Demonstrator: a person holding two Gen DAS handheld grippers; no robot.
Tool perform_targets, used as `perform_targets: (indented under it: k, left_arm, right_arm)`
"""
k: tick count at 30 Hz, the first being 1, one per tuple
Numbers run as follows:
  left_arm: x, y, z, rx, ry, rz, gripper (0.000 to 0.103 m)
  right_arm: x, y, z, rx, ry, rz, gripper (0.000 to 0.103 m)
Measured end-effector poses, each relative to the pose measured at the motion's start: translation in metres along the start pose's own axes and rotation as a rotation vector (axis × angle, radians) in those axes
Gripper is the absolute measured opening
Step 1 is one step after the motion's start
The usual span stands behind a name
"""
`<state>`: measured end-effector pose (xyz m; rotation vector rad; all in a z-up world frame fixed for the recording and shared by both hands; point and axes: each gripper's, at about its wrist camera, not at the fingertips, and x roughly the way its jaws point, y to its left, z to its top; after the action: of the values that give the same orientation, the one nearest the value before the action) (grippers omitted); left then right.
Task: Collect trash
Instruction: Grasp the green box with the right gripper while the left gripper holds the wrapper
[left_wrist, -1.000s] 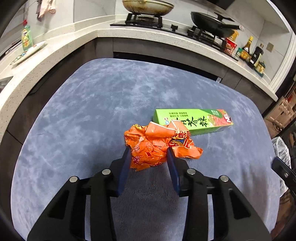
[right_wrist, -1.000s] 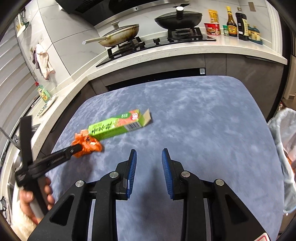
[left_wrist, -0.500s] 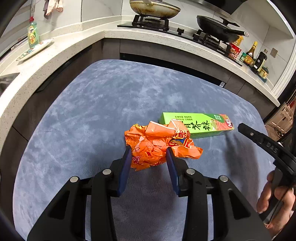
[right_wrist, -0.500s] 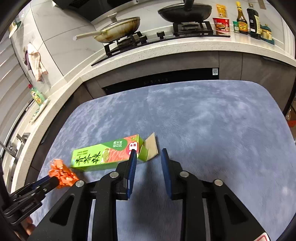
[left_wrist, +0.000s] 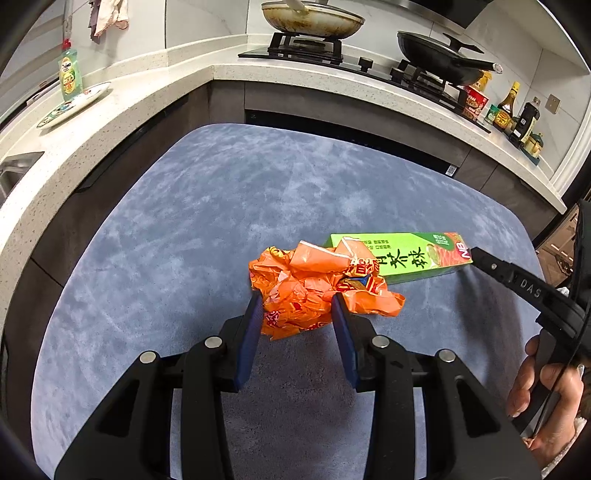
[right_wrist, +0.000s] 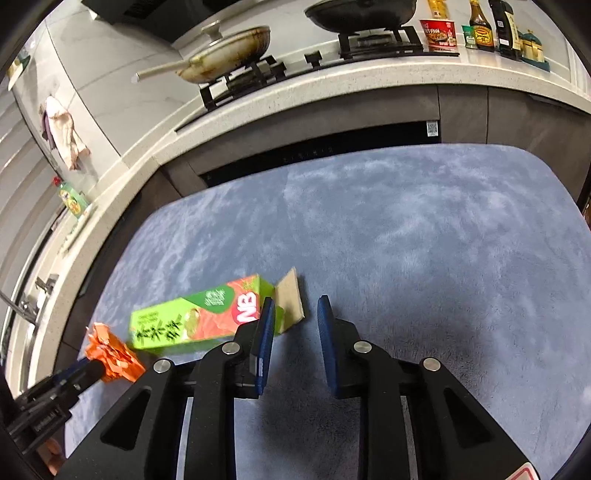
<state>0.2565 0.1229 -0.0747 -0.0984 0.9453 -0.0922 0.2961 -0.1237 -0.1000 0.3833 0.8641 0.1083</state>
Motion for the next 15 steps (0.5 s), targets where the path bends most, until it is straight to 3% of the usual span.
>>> perform_targets:
  k: [2,5,8,15]
  left_arm:
    - [0.003,0.000,0.000,0.000,0.007,0.002,0.036]
    - [0.005,-0.001,0.000,0.005,0.013,0.009,0.036]
    - [0.005,-0.002,0.000,0.011,0.013,0.013,0.036]
    - [-0.013,-0.016,0.002,0.036,-0.013,-0.015,0.036]
  right_arm:
    - [0.004,-0.002,-0.002,0.009,0.010,0.010,0.021]
    - [0.012,-0.004,-0.003,0.015,0.023,0.029,0.009]
    - [0.010,-0.004,-0.005,0.023,0.008,0.056,0.003]
    - [-0.049,-0.012,-0.011,0.048,-0.089,0.040,0.002]
